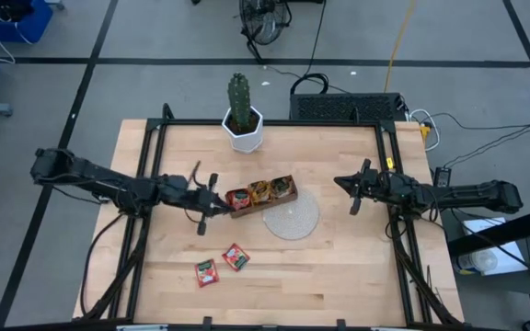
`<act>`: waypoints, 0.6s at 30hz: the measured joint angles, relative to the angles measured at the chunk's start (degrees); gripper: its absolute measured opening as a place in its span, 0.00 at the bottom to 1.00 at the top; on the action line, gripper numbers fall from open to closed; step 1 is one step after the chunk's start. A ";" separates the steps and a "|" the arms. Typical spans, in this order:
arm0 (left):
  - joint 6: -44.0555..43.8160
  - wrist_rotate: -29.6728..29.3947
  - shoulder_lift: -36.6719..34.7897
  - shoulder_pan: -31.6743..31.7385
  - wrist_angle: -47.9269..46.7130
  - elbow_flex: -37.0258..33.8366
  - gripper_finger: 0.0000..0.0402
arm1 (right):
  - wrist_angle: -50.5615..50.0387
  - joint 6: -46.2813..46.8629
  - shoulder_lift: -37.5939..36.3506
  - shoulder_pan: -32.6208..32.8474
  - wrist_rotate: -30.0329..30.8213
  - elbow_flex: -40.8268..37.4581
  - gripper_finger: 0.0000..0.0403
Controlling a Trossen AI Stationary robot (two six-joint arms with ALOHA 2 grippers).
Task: Pick & Place Tea
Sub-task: Put the red tea bag into the left section of the wooden organizer
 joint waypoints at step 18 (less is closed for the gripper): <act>-6.34 3.31 7.32 7.28 17.74 -7.13 0.00 | -0.01 0.00 0.00 0.01 0.00 0.00 0.00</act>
